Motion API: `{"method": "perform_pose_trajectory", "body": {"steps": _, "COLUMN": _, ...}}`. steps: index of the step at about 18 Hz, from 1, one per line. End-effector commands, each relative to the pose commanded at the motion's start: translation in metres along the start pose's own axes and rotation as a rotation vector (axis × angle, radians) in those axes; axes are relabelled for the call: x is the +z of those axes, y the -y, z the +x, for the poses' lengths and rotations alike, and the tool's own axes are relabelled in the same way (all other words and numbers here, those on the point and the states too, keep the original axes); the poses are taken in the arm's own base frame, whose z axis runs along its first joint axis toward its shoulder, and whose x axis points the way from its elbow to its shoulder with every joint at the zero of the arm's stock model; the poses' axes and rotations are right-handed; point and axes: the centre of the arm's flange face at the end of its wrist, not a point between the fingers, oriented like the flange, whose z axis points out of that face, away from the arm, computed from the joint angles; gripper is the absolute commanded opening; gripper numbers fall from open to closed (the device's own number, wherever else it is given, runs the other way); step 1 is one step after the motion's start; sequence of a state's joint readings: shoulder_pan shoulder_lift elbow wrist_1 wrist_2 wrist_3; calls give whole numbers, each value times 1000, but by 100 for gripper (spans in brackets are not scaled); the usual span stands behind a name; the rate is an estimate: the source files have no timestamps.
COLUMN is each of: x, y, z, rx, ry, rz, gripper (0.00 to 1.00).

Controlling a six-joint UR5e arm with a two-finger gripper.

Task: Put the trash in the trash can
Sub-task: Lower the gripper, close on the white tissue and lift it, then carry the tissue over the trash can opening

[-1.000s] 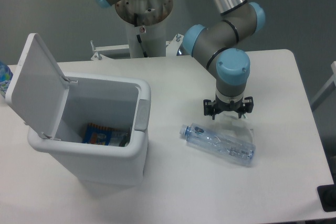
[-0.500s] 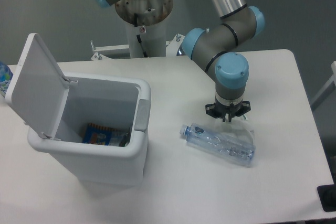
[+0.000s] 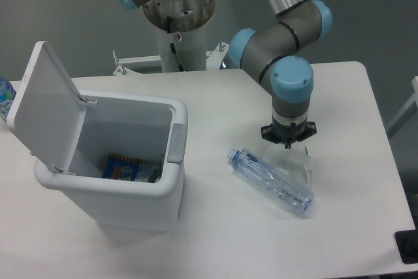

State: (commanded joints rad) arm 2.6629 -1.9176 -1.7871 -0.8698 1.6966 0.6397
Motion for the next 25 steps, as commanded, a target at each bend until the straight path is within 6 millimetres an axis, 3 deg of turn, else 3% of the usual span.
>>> {"method": "perform_pose_trajectory", "body": {"steps": 6, "x": -44, "y": 11, "z": -30, "rx": -30, "ry": 52, "rz": 61, "gripper": 0}}
{"method": "perform_pose_trajectory", "body": {"steps": 8, "x": -75, "y": 12, "z": -43, "rx": -44, "ry": 73, "rz": 93, "gripper": 0}}
{"method": "perform_pose_trajectory", "body": {"steps": 15, "x": -127, "y": 28, "z": -65, "rx": -60, "ry": 32, "rz": 191, "gripper": 0}}
{"method": "perform_pose_trajectory", "body": {"steps": 18, "x": -162, "y": 32, "z": -61, "rx": -74, "ry": -19, "rz": 287, "gripper": 0}}
{"method": "perform_pose_trajectory", "body": {"steps": 23, "x": -194, "y": 42, "z": -54, "rx": -164, "ry": -115, "rz": 404, "gripper": 0}}
{"method": "perform_pose_trajectory", "body": {"steps": 25, "x": -217, "y": 42, "z": -48, "rx": -191, "ry": -141, "rz": 454, "gripper": 0}}
